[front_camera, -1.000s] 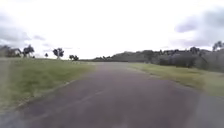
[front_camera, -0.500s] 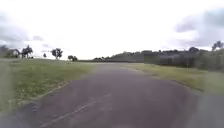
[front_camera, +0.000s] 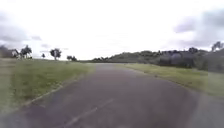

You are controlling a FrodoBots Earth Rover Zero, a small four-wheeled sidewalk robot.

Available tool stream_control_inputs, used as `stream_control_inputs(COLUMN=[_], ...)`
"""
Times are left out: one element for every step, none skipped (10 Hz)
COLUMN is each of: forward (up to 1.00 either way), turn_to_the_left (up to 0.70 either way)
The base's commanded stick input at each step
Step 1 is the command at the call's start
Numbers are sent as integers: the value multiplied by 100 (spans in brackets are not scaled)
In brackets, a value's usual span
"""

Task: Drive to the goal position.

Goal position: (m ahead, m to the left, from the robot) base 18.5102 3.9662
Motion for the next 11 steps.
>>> stream_control_inputs(forward=[70,70,70,70,70,70,70,70,70,70,70], turn_to_the_left=[-14,0,0,0,0,0,0,0,0,0,0])
